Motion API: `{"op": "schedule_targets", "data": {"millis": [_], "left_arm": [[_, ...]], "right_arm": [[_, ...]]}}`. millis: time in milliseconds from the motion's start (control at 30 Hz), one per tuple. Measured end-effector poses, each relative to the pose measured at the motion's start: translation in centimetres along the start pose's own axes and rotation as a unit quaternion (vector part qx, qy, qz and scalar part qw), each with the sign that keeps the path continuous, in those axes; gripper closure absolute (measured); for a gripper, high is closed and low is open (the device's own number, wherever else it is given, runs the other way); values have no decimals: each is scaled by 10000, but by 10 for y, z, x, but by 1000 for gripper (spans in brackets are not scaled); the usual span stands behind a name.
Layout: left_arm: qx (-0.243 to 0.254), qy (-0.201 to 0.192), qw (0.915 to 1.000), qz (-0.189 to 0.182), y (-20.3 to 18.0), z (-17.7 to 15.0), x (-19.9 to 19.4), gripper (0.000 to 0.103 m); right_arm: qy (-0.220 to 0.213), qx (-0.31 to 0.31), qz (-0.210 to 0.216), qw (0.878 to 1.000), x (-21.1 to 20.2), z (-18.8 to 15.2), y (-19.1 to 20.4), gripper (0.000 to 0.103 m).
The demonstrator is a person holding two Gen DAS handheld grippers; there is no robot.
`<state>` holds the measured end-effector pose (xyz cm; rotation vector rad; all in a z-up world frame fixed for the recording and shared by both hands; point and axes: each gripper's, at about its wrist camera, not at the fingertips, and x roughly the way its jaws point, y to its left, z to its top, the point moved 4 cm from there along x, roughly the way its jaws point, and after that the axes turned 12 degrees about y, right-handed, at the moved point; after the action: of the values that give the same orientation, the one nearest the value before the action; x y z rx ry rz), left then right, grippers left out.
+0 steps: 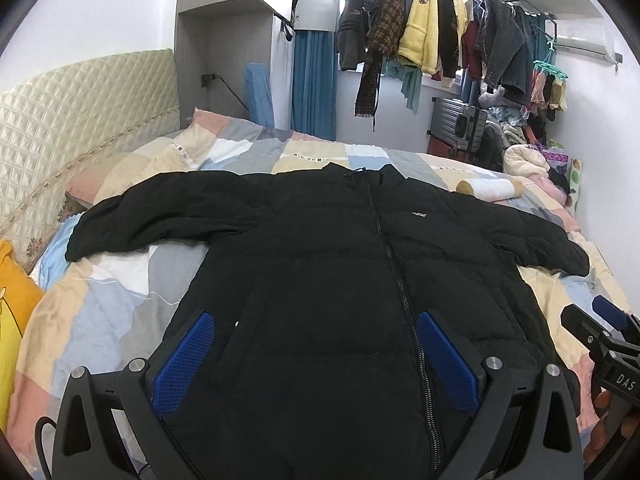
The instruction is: Fold large clothes
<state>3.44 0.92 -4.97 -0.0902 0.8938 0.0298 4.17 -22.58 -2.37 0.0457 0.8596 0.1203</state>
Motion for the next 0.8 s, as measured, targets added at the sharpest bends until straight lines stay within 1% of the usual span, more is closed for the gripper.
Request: {"op": "schedule_targets", "data": {"millis": [433,800], "left_arm": [[-3,10,10000,-6,1,3,-1,1],[3,1,10000,-18,4,-1,-2,1]], "right_arm": [[7,2,1,10000,0,1,1,0],[12,-2,-4,10000,1,1,0,0]]}}
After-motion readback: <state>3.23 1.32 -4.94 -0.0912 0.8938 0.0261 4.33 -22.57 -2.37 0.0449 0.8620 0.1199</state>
